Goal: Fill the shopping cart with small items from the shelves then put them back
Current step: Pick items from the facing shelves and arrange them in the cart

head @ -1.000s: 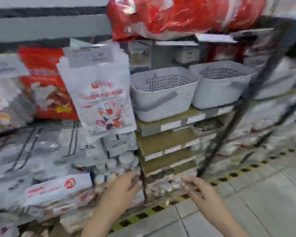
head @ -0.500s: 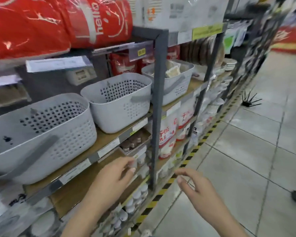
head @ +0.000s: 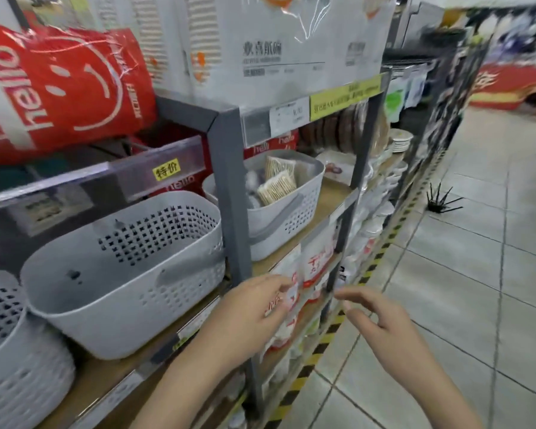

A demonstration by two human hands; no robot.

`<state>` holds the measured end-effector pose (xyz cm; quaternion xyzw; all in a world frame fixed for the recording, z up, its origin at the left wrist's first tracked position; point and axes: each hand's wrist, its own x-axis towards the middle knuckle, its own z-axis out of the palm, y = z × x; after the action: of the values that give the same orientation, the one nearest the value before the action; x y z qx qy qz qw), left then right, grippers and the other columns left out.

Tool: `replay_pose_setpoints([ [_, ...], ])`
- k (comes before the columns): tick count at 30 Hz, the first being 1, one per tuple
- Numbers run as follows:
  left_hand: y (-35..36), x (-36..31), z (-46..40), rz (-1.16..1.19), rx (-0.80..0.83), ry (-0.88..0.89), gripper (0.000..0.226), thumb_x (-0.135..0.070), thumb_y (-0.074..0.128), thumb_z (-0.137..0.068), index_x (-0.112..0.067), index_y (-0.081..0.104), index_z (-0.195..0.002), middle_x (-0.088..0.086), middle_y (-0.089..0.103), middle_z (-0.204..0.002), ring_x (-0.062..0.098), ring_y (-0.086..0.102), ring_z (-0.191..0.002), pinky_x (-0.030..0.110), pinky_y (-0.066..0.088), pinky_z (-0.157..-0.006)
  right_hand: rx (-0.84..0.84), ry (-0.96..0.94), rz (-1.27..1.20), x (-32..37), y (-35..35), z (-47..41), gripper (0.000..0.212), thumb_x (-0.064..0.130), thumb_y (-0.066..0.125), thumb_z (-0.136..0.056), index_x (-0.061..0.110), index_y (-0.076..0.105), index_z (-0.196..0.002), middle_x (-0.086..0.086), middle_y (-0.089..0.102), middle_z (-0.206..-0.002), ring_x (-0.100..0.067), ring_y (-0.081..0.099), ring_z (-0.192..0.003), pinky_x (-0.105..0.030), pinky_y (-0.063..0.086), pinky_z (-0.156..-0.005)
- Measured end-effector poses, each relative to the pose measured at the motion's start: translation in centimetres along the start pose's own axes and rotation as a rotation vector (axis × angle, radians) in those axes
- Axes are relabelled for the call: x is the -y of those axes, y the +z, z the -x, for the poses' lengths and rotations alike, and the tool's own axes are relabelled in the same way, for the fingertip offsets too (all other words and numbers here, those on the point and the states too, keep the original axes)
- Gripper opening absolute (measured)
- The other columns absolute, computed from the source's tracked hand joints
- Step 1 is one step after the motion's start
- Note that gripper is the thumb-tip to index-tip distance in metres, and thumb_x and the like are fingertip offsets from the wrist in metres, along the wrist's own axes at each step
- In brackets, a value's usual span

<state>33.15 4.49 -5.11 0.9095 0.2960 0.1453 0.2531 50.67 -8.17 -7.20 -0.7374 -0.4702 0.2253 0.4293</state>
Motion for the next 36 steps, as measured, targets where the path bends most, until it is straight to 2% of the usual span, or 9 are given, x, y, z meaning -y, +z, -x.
replay_pose_setpoints([
  [4, 0.0, -0.7, -5.4, -0.068, -0.057, 0.019, 0.037, -0.038, 0.043, -0.097, -0.034, 0.047, -0.133, -0.02, 0.051, -0.13, 0.0, 0.045, -0.118, 0.027, 0.04, -0.1, 0.02, -0.121, 0.026, -1.1, -2.0, -7.2, 0.017, 0.028, 0.052, -0.096, 0.04, 0.062, -0.102, 0.027, 0.063, -0.1, 0.014, 0.054, -0.097, -0.005, 0.041, -0.075],
  [12, -0.9, -2.5, -13.6, -0.198, -0.314, -0.058, 0.032, -0.031, 0.043, -0.099, -0.028, 0.052, -0.129, -0.014, 0.054, -0.124, 0.003, 0.047, -0.114, 0.026, 0.041, -0.094, 0.145, -0.433, -0.023, -0.5, -4.9, -21.3, 0.02, 0.019, 0.054, -0.095, 0.037, 0.061, -0.097, 0.024, 0.063, -0.097, 0.012, 0.055, -0.096, -0.005, 0.042, -0.076],
  [17, -0.7, -0.9, -17.0, -0.161, -0.568, -0.246, 0.028, -0.023, 0.051, -0.096, -0.02, 0.058, -0.123, -0.008, 0.056, -0.122, 0.007, 0.048, -0.112, 0.022, 0.039, -0.09, 0.205, -0.607, -0.009, -0.3, -5.4, -28.0, 0.019, 0.009, 0.056, -0.093, 0.025, 0.064, -0.097, 0.023, 0.063, -0.093, 0.011, 0.056, -0.09, -0.006, 0.042, -0.076],
  [19, -0.6, 0.1, -18.1, -0.122, -0.62, -0.375, 0.031, -0.023, 0.051, -0.096, -0.02, 0.056, -0.126, -0.007, 0.053, -0.126, 0.006, 0.046, -0.115, 0.021, 0.037, -0.093, 0.147, -0.729, 0.052, 0.3, -5.4, -30.4, 0.016, 0.004, 0.058, -0.09, 0.014, 0.068, -0.098, 0.01, 0.066, -0.093, 0.002, 0.058, -0.086, -0.019, 0.047, -0.078],
  [21, -0.5, 1.0, -18.9, -0.115, -0.645, -0.482, 0.031, -0.025, 0.051, -0.095, -0.022, 0.055, -0.125, -0.007, 0.052, -0.125, 0.009, 0.049, -0.112, 0.025, 0.041, -0.093, 0.127, -0.797, 0.095, 1.1, -5.0, -32.7, 0.018, 0.006, 0.057, -0.089, 0.008, 0.069, -0.101, -0.001, 0.068, -0.098, -0.014, 0.061, -0.089, -0.031, 0.048, -0.077],
  [25, -0.7, 1.5, -19.8, -0.17, -0.654, -0.61, 0.03, -0.03, 0.051, -0.094, -0.024, 0.055, -0.123, -0.007, 0.056, -0.122, 0.014, 0.055, -0.11, 0.034, 0.048, -0.088, 0.275, -0.841, 0.198, 2.2, -3.0, -36.5, 0.028, 0.007, 0.06, -0.088, 0.014, 0.065, -0.115, -0.002, 0.065, -0.116, -0.019, 0.06, -0.103, -0.026, 0.043, -0.081],
  [28, -0.8, 1.2, -20.3, -0.246, -0.606, -0.723, 0.032, -0.036, 0.047, -0.095, -0.026, 0.053, -0.125, -0.006, 0.057, -0.123, 0.017, 0.055, -0.109, 0.033, 0.047, -0.085, 0.276, -0.855, 0.301, 2.0, -2.0, -38.4, 0.034, 0.011, 0.062, -0.087, 0.014, 0.061, -0.121, -0.008, 0.061, -0.123, -0.029, 0.059, -0.108, -0.036, 0.049, -0.086],
  [33, -1.1, 1.4, -20.8, -0.185, -0.601, -0.78, 0.032, -0.048, 0.047, -0.093, -0.032, 0.057, -0.119, -0.009, 0.062, -0.118, 0.016, 0.058, -0.105, 0.029, 0.046, -0.08, 0.373, -0.796, 0.366, 1.2, -1.6, -39.0, 0.048, 0.019, 0.063, -0.086, 0.017, 0.053, -0.133, -0.008, 0.054, -0.133, -0.027, 0.049, -0.123, -0.039, 0.044, -0.099],
  [36, -0.8, 1.2, -20.7, -0.268, -0.573, -0.769, 0.031, -0.055, 0.048, -0.09, -0.038, 0.061, -0.113, -0.013, 0.063, -0.113, 0.012, 0.058, -0.101, 0.025, 0.04, -0.07, 0.36, -0.791, 0.319, 1.2, -1.4, -39.3, 0.048, 0.022, 0.067, -0.083, 0.017, 0.055, -0.13, -0.006, 0.058, -0.126, -0.026, 0.053, -0.118, -0.035, 0.046, -0.095],
])
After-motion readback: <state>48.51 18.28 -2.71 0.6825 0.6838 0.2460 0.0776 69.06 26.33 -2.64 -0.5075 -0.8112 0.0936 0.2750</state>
